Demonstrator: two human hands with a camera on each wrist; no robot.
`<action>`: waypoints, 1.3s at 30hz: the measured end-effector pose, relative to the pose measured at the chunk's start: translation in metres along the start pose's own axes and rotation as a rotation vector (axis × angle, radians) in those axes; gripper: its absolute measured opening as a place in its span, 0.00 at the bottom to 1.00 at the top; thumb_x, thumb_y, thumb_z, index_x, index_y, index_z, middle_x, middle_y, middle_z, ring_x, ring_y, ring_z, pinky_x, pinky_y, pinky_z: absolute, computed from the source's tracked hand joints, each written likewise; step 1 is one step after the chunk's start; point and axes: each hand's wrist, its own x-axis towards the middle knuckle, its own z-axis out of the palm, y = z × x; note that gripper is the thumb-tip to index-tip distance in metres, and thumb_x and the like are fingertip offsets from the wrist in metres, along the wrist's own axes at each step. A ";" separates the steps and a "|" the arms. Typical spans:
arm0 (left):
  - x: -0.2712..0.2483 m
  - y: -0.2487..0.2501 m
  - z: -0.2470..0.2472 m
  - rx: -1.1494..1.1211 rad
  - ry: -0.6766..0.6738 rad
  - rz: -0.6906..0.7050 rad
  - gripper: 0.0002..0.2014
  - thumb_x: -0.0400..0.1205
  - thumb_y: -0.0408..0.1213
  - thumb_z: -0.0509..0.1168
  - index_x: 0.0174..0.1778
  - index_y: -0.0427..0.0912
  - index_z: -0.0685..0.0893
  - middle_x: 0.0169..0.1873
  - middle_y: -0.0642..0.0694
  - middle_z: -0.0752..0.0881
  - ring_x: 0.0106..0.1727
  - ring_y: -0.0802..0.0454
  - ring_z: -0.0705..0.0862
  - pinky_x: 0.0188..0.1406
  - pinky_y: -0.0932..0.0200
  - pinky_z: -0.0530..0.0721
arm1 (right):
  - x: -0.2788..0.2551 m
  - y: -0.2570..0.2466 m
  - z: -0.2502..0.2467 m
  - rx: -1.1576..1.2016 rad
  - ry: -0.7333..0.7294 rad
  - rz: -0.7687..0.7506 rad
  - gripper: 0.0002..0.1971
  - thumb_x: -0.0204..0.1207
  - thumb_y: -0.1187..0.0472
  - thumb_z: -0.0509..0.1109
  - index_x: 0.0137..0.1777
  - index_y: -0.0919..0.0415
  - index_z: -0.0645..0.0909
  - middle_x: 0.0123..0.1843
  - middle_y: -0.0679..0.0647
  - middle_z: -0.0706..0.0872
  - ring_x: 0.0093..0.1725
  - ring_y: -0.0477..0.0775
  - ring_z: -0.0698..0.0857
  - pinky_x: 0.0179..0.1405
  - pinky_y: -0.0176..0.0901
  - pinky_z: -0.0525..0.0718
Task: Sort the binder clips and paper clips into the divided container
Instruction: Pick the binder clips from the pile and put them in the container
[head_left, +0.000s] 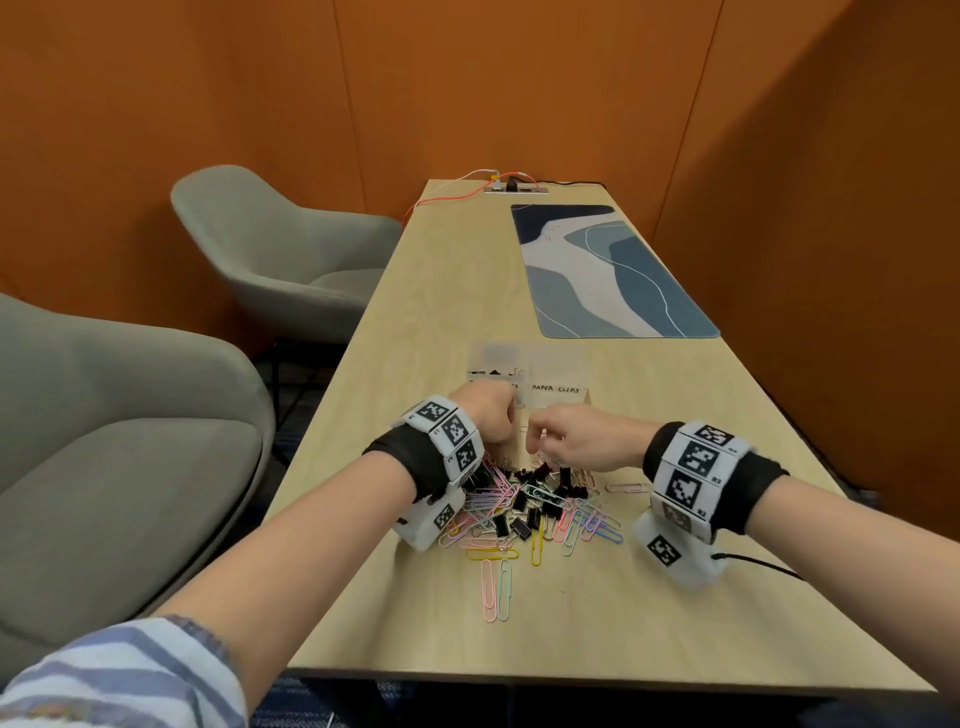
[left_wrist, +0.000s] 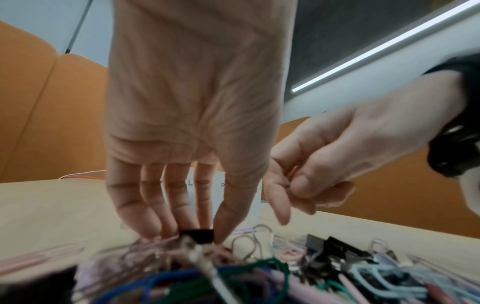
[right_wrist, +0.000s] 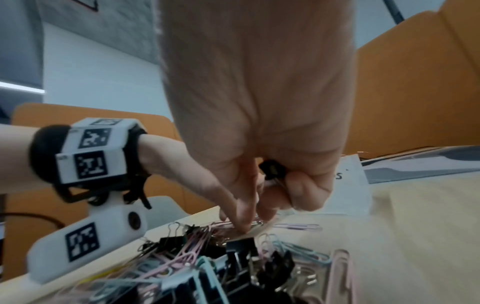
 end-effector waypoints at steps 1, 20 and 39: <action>0.000 -0.001 0.001 -0.015 0.017 0.001 0.12 0.76 0.34 0.66 0.55 0.40 0.86 0.54 0.42 0.88 0.57 0.43 0.86 0.51 0.53 0.84 | -0.002 -0.001 0.001 -0.046 -0.014 -0.016 0.10 0.77 0.62 0.62 0.56 0.59 0.79 0.46 0.52 0.78 0.50 0.55 0.78 0.56 0.49 0.79; -0.017 -0.033 -0.008 -0.329 0.162 -0.019 0.15 0.83 0.29 0.57 0.56 0.39 0.88 0.48 0.36 0.89 0.43 0.43 0.86 0.43 0.59 0.80 | 0.009 0.008 -0.002 0.273 0.037 0.078 0.12 0.75 0.69 0.61 0.49 0.58 0.85 0.33 0.49 0.76 0.33 0.48 0.75 0.33 0.37 0.73; -0.036 -0.047 -0.022 -0.721 -0.035 -0.155 0.18 0.86 0.27 0.46 0.53 0.42 0.82 0.30 0.49 0.73 0.29 0.56 0.68 0.25 0.66 0.71 | 0.001 -0.014 0.012 -0.196 -0.110 0.002 0.11 0.76 0.63 0.67 0.58 0.62 0.77 0.54 0.59 0.83 0.49 0.57 0.76 0.49 0.44 0.75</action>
